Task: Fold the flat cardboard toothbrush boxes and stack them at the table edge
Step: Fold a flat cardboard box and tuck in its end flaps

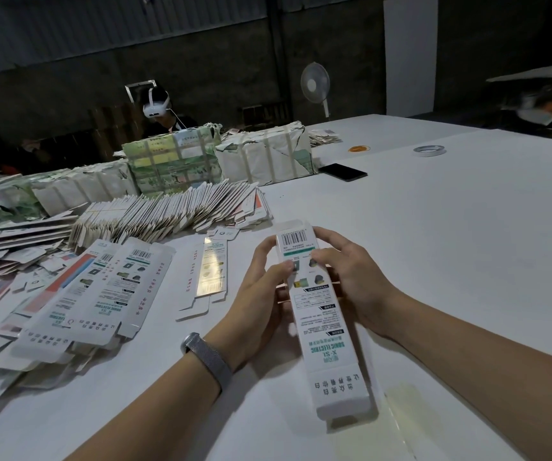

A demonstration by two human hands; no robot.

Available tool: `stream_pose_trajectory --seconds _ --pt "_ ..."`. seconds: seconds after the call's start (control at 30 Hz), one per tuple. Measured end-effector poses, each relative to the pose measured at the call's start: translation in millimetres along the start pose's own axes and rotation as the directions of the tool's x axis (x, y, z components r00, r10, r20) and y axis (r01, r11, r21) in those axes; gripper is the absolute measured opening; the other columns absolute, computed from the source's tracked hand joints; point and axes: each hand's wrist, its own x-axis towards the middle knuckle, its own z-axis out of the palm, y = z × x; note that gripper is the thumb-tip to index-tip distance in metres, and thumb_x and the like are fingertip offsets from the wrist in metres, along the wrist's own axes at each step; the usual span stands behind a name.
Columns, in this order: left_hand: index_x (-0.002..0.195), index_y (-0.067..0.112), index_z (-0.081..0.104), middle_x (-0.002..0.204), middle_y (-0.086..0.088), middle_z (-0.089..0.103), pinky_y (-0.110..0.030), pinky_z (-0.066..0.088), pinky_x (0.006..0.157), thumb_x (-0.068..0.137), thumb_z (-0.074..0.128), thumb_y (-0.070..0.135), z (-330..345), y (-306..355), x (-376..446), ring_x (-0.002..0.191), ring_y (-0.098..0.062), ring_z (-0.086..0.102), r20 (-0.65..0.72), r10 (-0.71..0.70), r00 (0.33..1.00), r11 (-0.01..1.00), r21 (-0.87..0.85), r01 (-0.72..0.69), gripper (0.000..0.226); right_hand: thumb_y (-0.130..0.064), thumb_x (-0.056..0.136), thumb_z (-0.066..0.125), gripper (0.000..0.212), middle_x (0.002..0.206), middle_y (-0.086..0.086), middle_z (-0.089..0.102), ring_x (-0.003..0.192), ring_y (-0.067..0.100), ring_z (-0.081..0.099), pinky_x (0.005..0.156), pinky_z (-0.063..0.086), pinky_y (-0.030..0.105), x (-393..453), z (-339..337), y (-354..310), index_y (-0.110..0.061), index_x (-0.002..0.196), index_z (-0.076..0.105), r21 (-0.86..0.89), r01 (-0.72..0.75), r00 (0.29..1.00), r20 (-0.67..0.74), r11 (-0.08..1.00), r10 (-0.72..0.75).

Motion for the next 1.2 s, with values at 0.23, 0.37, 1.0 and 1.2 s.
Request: stream_pose_trajectory --seconds 0.23,0.37,1.0,1.2 --pt "0.112 0.046 0.064 0.098 -0.015 0.074 -0.048 0.041 0.076 0.088 0.057 0.028 -0.4 -0.3 -1.5 0.091 -0.039 0.048 0.053 0.008 0.999 1.0 -0.009 -0.007 0.03 -0.026 0.1 0.048 0.021 0.094 0.007 0.077 0.073 0.024 0.072 0.067 0.054 0.041 2.2 -1.4 2.0 -0.032 0.115 0.062 -0.028 -0.02 0.998 -0.053 0.999 0.019" --pt "0.13 0.034 0.055 0.105 -0.019 0.072 -0.056 0.035 0.084 0.089 0.057 0.028 0.2 0.6 -3.8 0.094 -0.04 0.051 0.055 0.031 0.998 0.999 0.023 -0.032 0.042 -0.032 0.082 0.054 0.016 0.091 0.012 0.076 0.074 0.033 0.069 0.073 0.044 0.052 3.5 0.2 1.0 -0.033 0.093 0.065 0.007 -0.021 0.996 -0.084 1.0 0.021" --pt "0.136 0.034 0.055 0.122 -0.017 0.071 -0.042 0.056 0.087 0.095 0.054 0.03 -3.8 2.8 -2.5 0.102 -0.03 0.067 0.132 0.01 0.991 0.997 0.078 -0.02 0.041 -0.003 0.095 0.059 0.011 0.095 0.011 0.071 0.076 0.019 0.07 0.06 0.055 0.025 4.0 -2.3 -0.5 -0.013 0.094 0.062 0.153 0.037 0.99 -0.143 0.988 -0.015" --pt "0.138 0.031 0.051 0.123 -0.021 0.068 -0.043 0.056 0.086 0.102 0.052 0.026 -5.9 2.9 -2.9 0.102 -0.031 0.067 0.14 0.003 0.99 0.997 0.079 -0.014 0.037 -0.004 0.094 0.061 0.013 0.092 0.004 0.074 0.08 0.019 0.072 0.064 0.056 0.027 5.4 -4.6 2.5 -0.016 0.096 0.064 0.152 0.051 0.991 -0.127 0.987 -0.031"
